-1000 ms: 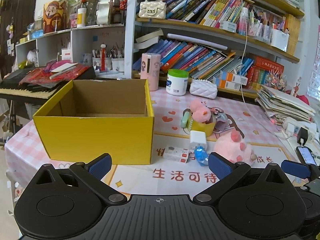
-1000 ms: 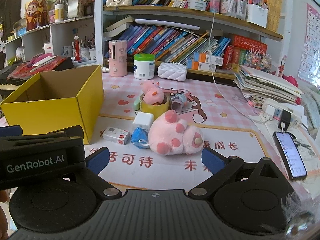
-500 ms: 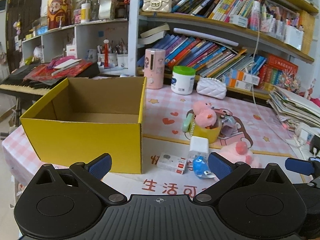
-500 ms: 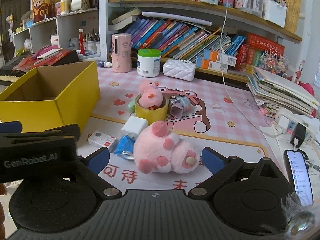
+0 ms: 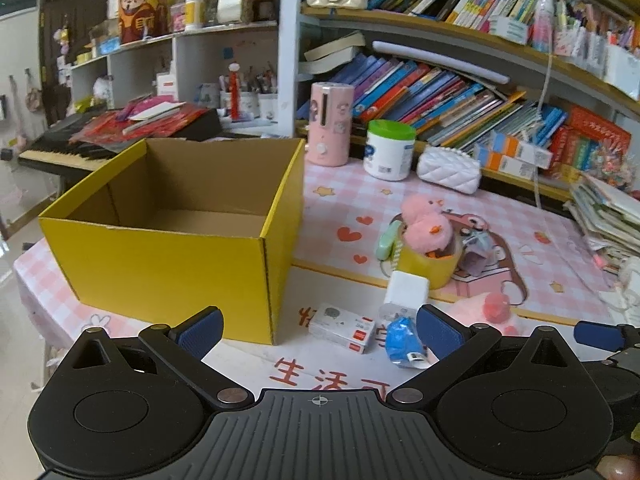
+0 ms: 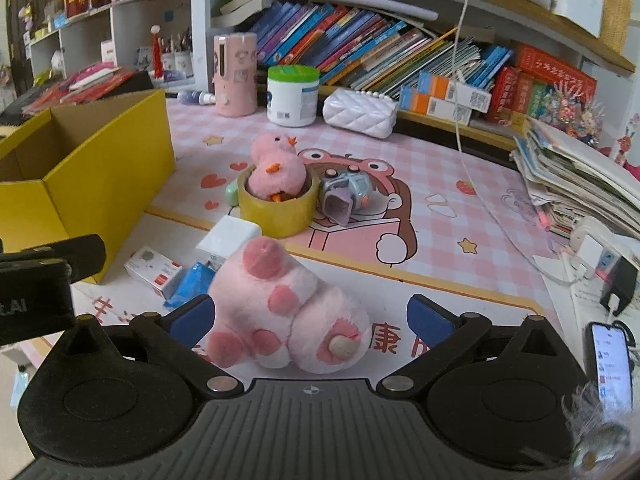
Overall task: Organize objects
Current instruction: 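Grasp the pink plush paw with the right tool while the left tool grasps the blue packet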
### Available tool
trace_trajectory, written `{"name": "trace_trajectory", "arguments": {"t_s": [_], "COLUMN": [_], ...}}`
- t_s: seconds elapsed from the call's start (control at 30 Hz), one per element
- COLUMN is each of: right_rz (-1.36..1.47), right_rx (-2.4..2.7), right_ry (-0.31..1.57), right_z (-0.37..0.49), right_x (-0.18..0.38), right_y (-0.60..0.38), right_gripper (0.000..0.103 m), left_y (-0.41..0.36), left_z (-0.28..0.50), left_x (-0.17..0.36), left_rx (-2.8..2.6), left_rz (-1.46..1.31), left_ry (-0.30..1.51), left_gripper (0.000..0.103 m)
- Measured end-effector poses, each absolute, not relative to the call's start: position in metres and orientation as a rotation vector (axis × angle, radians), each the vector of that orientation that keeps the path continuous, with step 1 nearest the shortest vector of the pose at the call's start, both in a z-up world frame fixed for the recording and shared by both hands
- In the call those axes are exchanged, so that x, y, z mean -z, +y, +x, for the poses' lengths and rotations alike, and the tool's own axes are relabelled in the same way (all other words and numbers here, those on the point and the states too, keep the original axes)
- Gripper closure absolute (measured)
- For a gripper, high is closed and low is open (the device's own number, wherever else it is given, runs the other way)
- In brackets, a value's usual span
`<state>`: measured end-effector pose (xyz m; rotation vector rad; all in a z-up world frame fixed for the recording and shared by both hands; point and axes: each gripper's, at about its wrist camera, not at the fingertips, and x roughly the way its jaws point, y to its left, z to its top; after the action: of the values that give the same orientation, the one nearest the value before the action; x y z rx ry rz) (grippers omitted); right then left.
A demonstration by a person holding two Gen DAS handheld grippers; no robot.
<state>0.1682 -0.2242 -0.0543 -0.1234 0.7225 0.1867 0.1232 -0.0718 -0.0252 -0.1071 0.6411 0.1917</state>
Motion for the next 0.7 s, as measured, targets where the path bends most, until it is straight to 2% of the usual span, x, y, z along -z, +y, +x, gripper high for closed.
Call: {"name": "trace_trajectory", "arguments": {"t_s": [0.47,0.57,0.7], "right_rz": [-0.196,-0.228,-0.273], "right_rx": [-0.341,-0.356,-0.384], "right_ry": [0.785,0.763,0.730], "right_z": [0.204,0.206,0.207], "right_x": [0.078,0.081,0.077], "right_y": [-0.210,-0.209,-0.211], "right_gripper": [0.000,0.005,0.019], "left_y": [-0.072,-0.074,-0.081], "left_z": [0.126,0.128,0.135], "left_x": [0.028,0.030,0.032], "left_rx": [-0.231,-0.249,-0.230], "left_rz": [-0.141,-0.137,-0.131], "left_ry": [0.664,0.676,0.685], "left_gripper": [0.000,0.000,0.002]}}
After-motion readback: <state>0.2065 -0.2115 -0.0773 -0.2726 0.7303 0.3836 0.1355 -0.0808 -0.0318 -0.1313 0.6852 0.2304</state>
